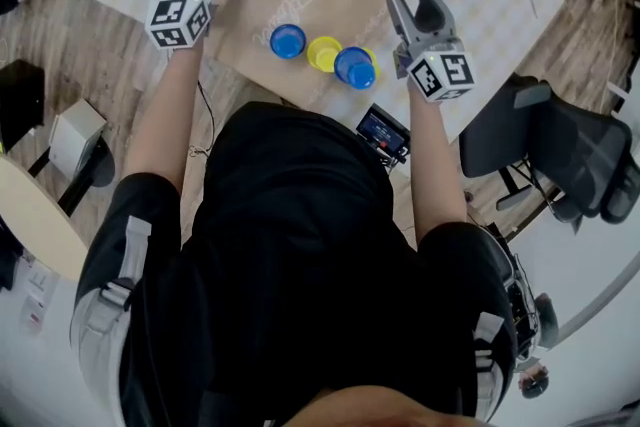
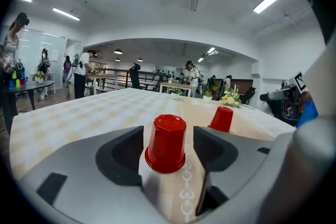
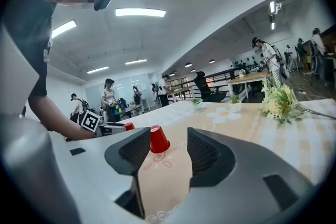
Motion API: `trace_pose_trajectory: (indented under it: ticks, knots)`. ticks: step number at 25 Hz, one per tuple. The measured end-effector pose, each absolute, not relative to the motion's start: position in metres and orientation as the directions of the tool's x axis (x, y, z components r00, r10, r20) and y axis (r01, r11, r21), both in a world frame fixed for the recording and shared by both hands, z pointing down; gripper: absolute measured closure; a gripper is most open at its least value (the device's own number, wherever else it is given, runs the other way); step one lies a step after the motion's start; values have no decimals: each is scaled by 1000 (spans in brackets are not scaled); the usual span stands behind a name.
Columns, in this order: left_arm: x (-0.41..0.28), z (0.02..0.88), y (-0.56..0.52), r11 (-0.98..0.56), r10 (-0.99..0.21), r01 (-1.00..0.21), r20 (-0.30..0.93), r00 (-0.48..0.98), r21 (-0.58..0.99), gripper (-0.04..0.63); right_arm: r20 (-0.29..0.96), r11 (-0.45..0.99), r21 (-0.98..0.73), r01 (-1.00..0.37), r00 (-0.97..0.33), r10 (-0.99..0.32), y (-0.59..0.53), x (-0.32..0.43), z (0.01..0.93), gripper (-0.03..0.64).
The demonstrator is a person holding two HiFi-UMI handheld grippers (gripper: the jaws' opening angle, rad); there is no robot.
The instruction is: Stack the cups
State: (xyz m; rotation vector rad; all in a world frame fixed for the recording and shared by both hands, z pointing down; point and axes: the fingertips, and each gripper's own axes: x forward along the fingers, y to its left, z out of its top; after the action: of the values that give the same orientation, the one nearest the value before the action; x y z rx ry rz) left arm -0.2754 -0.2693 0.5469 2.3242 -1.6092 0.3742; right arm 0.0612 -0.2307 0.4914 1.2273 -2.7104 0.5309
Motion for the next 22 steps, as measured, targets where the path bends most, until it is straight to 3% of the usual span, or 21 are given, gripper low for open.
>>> trace_pose_trajectory:
  ticks: [7,12,22]
  knots:
    - [-270,561,-285,-350,-843,-931,400,360,101,318,270,580,-278,-766,-642,-718,-240,62,499,388]
    - [-273,557,-286,-342,-853,-936,389,348,89,357,277,565,-281,-775,-630,-726,-240,68,503,393]
    - [-251,485,-245,-403,-876,-912,258,408,72,360,225,603,-258,-755,-654,-722,-219,63,478,402]
